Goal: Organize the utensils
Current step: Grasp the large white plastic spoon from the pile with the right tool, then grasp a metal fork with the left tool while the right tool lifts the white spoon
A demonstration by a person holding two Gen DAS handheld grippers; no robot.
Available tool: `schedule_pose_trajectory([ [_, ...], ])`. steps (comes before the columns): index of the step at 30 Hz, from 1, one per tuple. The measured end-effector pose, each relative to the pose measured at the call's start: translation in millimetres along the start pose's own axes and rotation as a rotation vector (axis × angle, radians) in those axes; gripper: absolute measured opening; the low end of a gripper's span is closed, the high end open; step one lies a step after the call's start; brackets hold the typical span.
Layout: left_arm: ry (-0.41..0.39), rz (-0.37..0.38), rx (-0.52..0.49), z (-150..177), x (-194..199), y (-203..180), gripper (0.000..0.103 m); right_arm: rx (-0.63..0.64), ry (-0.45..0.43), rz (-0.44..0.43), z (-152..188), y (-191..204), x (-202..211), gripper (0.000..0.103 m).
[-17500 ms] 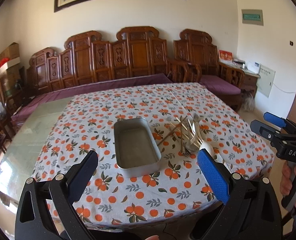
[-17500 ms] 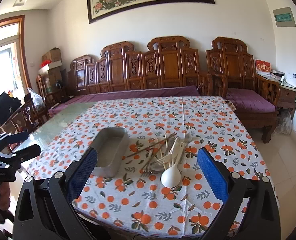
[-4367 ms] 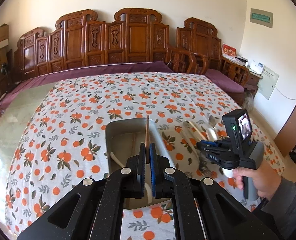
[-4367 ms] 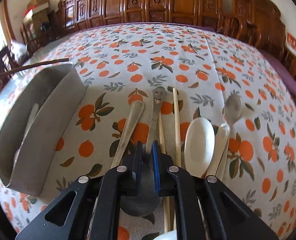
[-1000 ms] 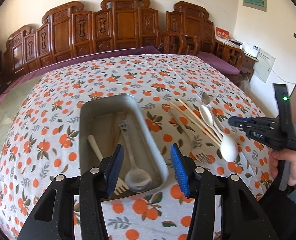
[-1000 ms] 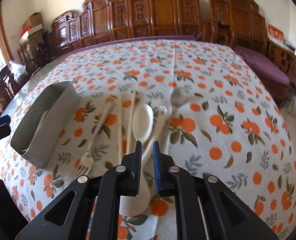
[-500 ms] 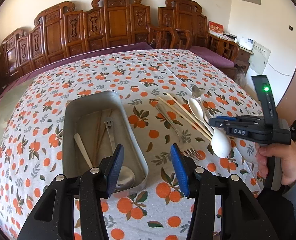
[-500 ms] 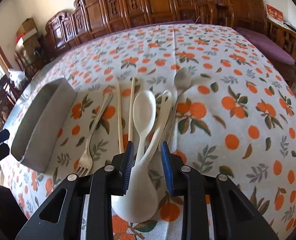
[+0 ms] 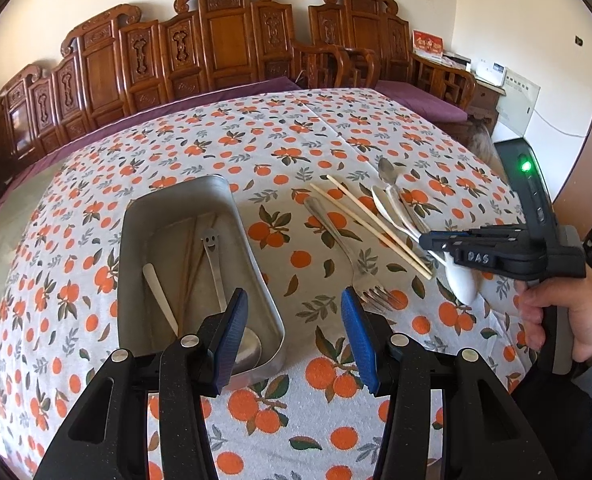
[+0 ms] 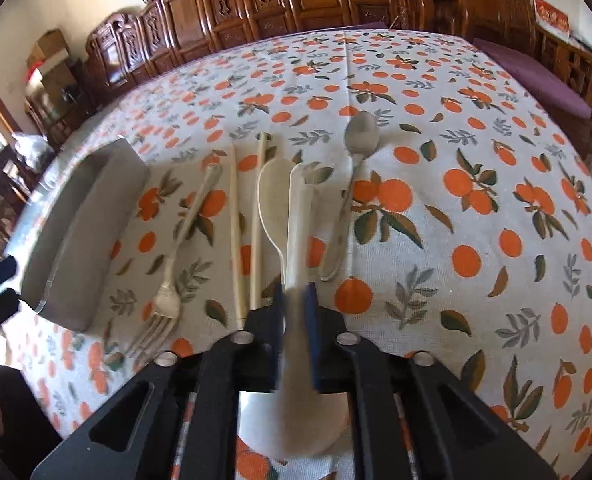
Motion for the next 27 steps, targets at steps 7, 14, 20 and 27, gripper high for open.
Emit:
schedule_pose_trajectory([
  [7,0.016,-0.013,-0.018,-2.2,0.2,-5.5,0.046,-0.005,-0.033,-0.015,2.9,-1.0,12.3,0.011],
  [14,0.044,0.011,-0.019,-13.7,-6.7,-18.4,0.046,-0.032,-0.075,-0.020,2.3,-13.2,25.2,0.011],
  [20,0.082,0.035,-0.039,-36.2,-24.5,-33.0,0.043,-0.050,-0.085,-0.029,-3.8,-23.2,25.3,0.011],
  [27,0.155,0.063,-0.038,-65.1,-59.4,-46.7,0.034,-0.050,-0.078,-0.043,-11.7,-27.3,19.9,0.011],
])
Point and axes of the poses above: each gripper's, at about its wrist camera, not at the fingertips, and x roughly against the way its jaws point, y to its left, z to its underside, the point moved 3 cm from there along -x, roughly the way its jaws point, and after that the axes turned 13 degrees about y, right-handed, at the moved point
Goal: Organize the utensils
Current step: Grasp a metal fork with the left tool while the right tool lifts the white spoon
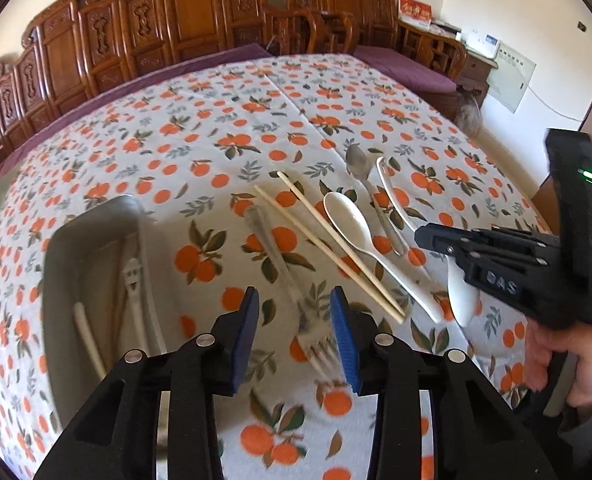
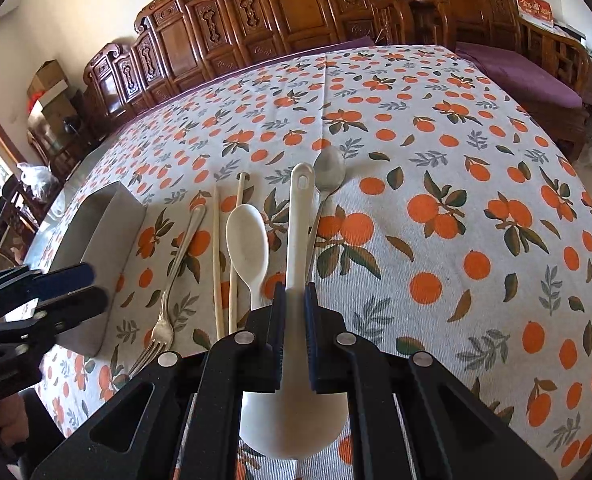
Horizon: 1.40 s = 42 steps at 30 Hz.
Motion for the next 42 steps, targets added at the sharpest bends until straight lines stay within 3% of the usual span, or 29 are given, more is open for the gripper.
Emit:
schedule_pose_trajectory([
  [7,0.106,-0.018,0.022,-18.6,-40.0,-1.3,0.022,0.004,0.006,-0.020,-5.7,0.3,-4.6,0.011],
  [15,0.184,-0.044,0.033,-22.2,-65.2,3.6,0.021,0.007,0.013,-0.036,-7.4,-0.5,-7.0,0.011],
  [24,0.185,-0.045,0.036,-18.9,-63.0,2.5,0.006,0.007,0.022,-0.066,-2.9,3.5,-8.7,0.011],
  [32,0.158,-0.035,0.026,-1.1,-41.9,3.5,0.006,0.021,0.008,-0.045,8.1,8.5,-4.9,0.011],
  [42,0.072,-0.021,0.021,9.3,12.6,9.9,0.006,0.046,-0.010,-0.020,14.8,19.9,12.8,0.011],
])
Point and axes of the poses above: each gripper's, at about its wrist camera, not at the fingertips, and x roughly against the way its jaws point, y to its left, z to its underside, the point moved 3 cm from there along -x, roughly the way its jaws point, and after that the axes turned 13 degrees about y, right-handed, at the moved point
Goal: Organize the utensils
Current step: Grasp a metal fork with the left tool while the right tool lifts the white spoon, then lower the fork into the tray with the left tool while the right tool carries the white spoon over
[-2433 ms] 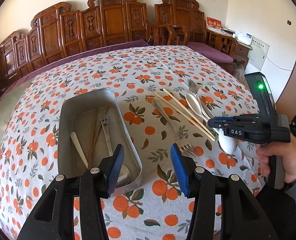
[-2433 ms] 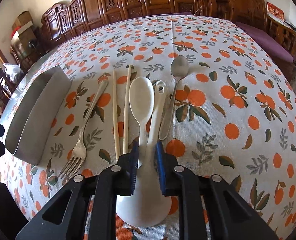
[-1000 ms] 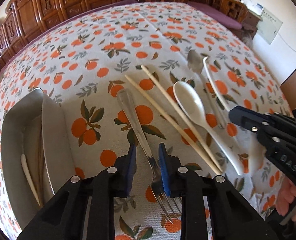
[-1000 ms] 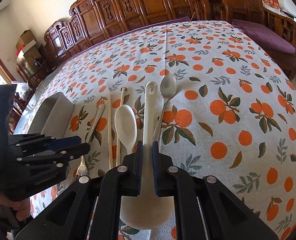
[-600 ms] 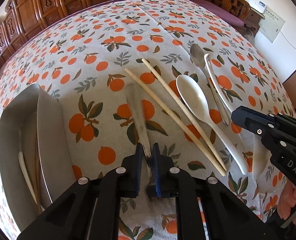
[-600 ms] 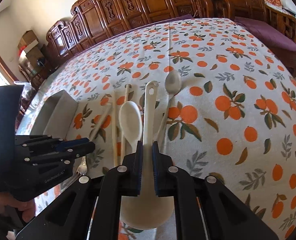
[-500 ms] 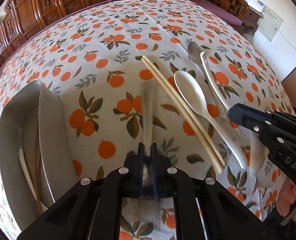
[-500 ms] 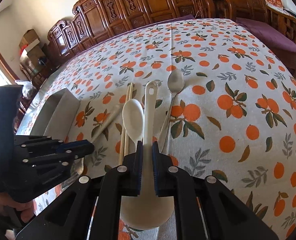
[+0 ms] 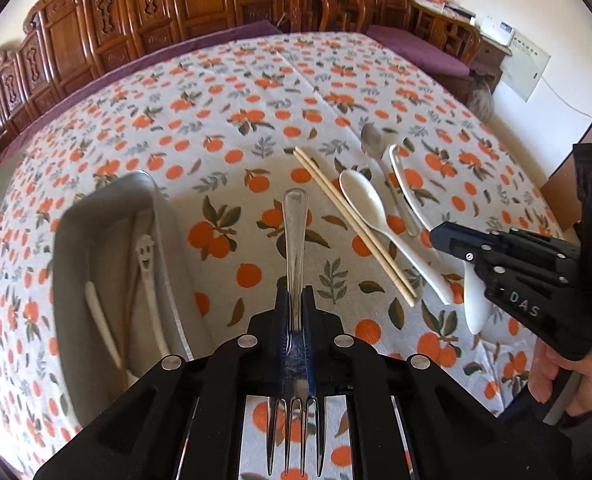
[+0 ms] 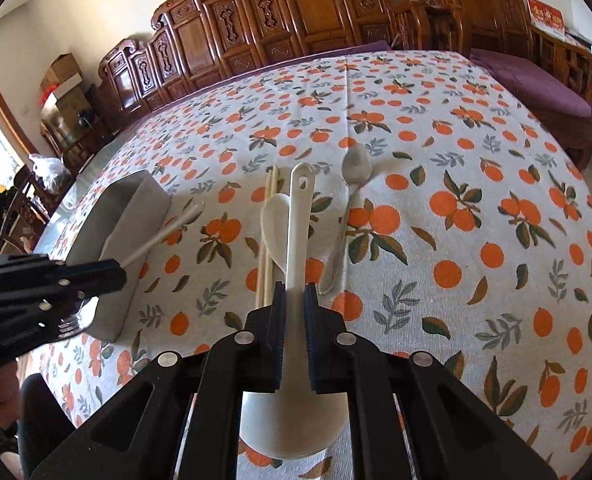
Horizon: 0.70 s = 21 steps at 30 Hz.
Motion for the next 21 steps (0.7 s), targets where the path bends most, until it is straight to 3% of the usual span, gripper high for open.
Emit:
schedule_pose_trajectory([
  [14,-0.115,0.000,0.022,9.5,76.0,16.5,0.006,0.104,-0.086,0.005,-26.3,53.2,75.9,0.011],
  [21,-0.147,0.001,0.040,12.7,100.6,42.5,0.006,0.146,-0.097,-0.001,-35.1,83.1,95.9,0.011],
])
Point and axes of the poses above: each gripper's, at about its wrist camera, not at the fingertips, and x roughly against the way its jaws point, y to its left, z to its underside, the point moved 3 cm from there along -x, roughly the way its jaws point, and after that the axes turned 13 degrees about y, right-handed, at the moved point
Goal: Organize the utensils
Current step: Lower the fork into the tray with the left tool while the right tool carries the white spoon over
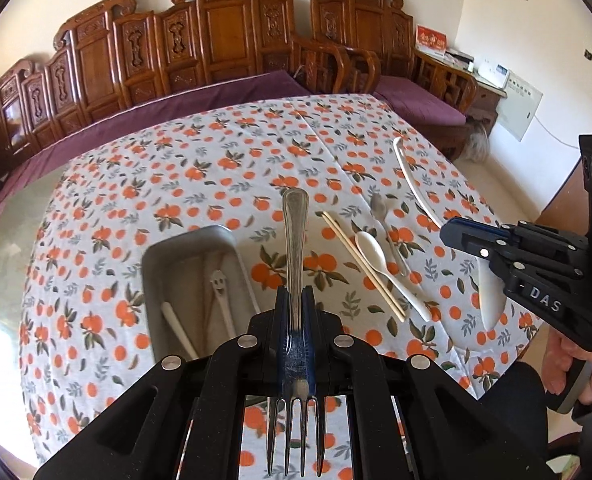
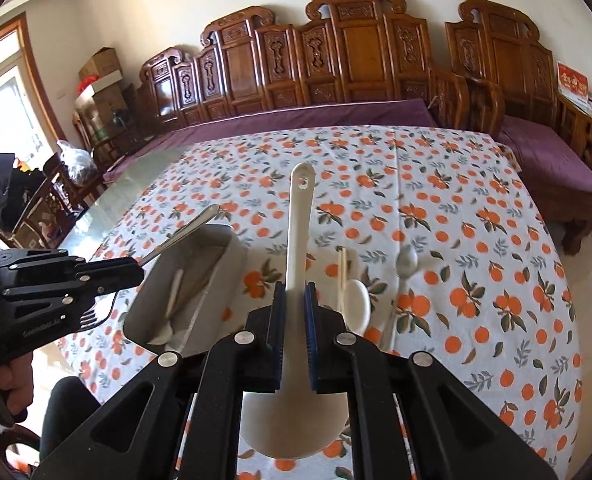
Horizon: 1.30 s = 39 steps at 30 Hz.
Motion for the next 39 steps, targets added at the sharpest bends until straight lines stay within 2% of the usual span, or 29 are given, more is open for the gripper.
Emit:
schedule_pose_trajectory([
  [7,0.004,0.009,0.051,3.9,-6.8,35.5,0.006,0.047,0.017,-0.018,-6.1,30.0,-2.2,0.011],
  [14,0.077,0.015,0.115,13.5,-48.5,66.4,0.006,0.078,0.049,-0.054,-9.7,45.5,-22.6,0.011],
  [21,0.129,0.002,0.138,18.8,-79.9,83.8,0.006,0.089,0.089,-0.091,-13.7,55.0,-53.2,0.011],
  [28,0.159,-0.001,0.147,16.6,-99.0,90.5,0.006,0.085,0.116,-0.107,-18.2,55.9,-75.2,0.011],
  [39,0.206,-0.004,0.135,17.2,-124.7,85.0,0.006,0.074,0.132,-0.104,-15.0,52.0,-85.8,0.011],
])
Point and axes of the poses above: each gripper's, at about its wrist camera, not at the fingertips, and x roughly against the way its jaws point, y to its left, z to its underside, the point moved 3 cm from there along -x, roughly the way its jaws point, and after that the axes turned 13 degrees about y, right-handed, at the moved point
